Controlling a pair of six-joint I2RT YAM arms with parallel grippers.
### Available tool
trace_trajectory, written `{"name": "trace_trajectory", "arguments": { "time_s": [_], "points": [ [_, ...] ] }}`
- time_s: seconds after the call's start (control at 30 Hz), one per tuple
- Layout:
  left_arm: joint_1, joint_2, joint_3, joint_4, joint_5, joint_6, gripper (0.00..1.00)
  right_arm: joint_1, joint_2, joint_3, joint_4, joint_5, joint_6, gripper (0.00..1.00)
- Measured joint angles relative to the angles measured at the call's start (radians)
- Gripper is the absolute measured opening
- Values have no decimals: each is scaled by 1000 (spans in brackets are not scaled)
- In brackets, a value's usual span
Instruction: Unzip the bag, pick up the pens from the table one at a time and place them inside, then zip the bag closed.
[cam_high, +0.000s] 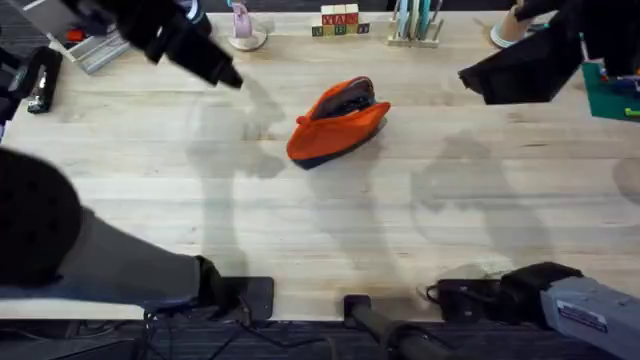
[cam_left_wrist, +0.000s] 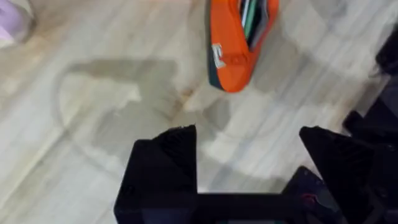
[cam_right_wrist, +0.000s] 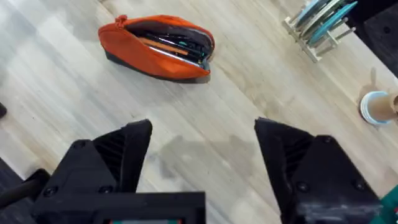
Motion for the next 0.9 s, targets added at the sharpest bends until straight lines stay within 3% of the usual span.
{"name": "trace_trajectory", "arguments": {
  "time_s": [0.27,0.5,0.77,0.9],
  "points": [
    [59,-105,-184,36,-1,64,995,0,0,0,0,0,0,997],
    [69,-110,-190,105,-75,77,995,0,3,0,3,0,0,998],
    [69,-110,-190,233,-98,84,995,6,46,0,4,0,0,997],
    [69,-110,-190,242,-80,170,995,27,49,0,5,0,0,996]
  ]
}}
